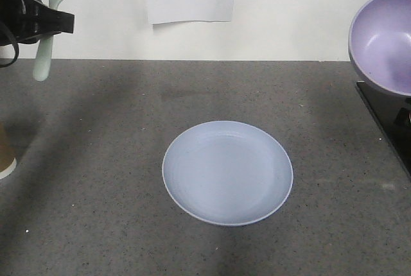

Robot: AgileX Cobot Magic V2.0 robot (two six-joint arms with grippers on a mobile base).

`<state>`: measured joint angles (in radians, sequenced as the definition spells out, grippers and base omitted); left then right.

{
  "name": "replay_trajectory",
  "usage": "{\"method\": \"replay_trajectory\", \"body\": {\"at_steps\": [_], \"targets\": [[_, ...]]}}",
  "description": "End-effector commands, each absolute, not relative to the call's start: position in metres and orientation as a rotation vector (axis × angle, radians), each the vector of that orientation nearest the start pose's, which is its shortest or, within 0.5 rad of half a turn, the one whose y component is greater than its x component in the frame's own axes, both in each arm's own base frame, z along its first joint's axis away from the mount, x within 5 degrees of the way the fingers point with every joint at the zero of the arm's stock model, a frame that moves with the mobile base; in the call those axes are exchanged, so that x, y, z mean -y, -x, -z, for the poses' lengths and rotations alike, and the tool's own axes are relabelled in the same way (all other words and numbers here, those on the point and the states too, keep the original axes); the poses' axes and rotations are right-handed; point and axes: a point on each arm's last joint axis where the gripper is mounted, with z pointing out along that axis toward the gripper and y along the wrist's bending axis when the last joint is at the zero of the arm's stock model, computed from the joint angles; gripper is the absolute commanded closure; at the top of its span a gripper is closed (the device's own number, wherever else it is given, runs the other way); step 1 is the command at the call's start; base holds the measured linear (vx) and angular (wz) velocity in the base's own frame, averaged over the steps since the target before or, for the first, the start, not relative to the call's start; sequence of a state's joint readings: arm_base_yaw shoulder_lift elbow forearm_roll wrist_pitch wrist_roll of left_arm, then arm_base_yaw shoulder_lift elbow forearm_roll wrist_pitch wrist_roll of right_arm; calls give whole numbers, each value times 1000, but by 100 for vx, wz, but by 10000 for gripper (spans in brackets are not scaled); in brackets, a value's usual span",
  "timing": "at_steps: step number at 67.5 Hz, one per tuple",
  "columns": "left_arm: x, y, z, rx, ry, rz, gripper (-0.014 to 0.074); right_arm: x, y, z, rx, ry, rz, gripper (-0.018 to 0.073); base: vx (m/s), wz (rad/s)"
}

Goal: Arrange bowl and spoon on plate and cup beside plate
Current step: 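Drive the base toward the counter with the blue plate and cup, then lower the lavender bowl onto the blue plate and open the right gripper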

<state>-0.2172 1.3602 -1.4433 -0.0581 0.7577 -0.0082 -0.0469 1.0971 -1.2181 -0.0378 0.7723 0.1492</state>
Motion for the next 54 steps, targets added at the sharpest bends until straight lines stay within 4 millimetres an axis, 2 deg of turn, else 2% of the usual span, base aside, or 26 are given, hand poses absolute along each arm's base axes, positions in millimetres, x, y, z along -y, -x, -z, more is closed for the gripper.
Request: {"method": "replay_trajectory", "body": {"at_steps": [1,54], "targets": [[68,-284,-442,-2040,-191,221,603,14,-218,-436,-2004,-181,-6,562,1,0],[68,-284,-442,-2040,-191,221,603,14,-218,-436,-2004,-181,-6,562,0,0]]}}
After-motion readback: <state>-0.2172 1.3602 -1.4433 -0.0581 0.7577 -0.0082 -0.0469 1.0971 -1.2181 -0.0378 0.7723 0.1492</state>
